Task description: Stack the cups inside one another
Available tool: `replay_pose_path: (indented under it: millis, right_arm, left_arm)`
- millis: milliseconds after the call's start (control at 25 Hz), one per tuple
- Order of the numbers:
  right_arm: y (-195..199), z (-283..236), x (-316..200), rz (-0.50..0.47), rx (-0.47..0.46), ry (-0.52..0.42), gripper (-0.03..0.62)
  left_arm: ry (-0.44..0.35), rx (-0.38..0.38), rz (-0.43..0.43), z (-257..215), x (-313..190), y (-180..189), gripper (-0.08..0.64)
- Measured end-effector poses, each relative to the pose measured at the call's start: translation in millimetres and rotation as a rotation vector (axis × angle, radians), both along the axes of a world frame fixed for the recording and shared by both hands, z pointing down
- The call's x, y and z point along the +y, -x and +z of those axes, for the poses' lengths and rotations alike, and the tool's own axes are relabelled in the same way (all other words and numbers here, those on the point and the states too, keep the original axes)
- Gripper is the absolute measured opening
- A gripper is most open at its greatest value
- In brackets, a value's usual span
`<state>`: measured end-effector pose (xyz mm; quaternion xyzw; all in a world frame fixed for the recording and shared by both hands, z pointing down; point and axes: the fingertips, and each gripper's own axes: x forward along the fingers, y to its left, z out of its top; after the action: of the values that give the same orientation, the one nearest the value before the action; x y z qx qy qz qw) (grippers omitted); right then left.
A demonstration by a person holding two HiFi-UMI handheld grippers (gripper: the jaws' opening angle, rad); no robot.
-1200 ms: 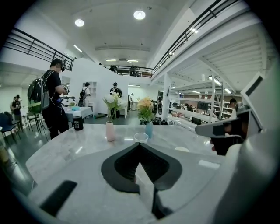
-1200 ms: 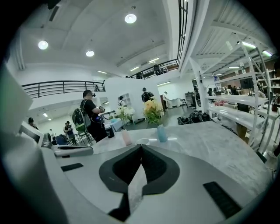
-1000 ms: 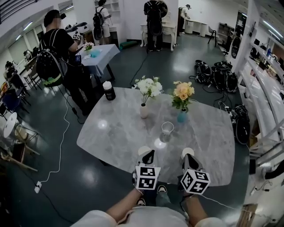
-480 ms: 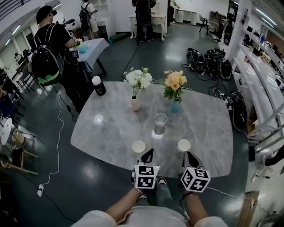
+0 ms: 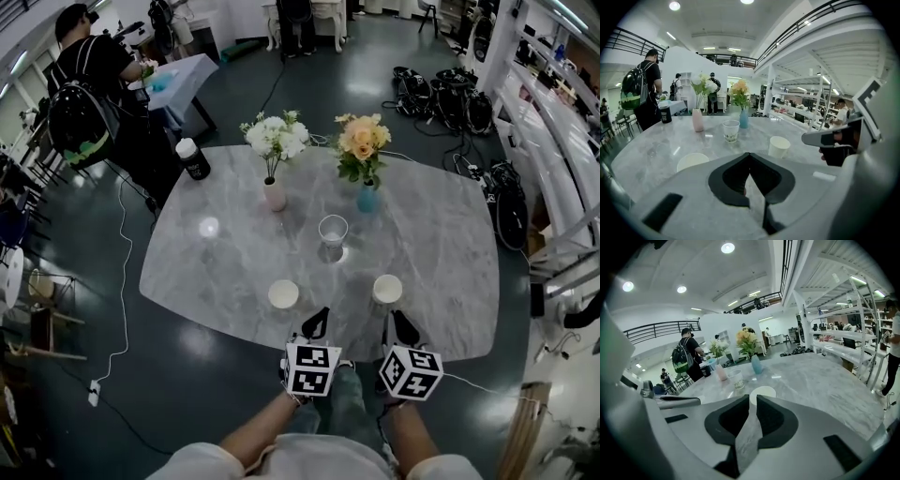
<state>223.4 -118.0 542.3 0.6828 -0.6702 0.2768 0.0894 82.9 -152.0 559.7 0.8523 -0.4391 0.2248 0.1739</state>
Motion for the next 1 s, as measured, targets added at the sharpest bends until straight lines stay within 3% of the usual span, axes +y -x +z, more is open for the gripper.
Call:
replay_pose_path:
  millis: [160, 760, 1000]
  right_arm:
    - [-5, 10, -6, -0.001, -0.003, 0.018, 0.023]
    - [-10, 49, -27, -0.022, -0.02, 0.089, 0.174]
    - [-12, 58, -35, -0.025, 0.015, 0.109, 0.221]
  left_arm:
    - [0.019, -0.013, 0.018, 11, 0, -11, -0.005]
    - [0.077, -0.046, 0.02, 42, -8, -26, -0.005]
    - [0.106, -0.057, 0.014, 52, -5, -24, -0.005]
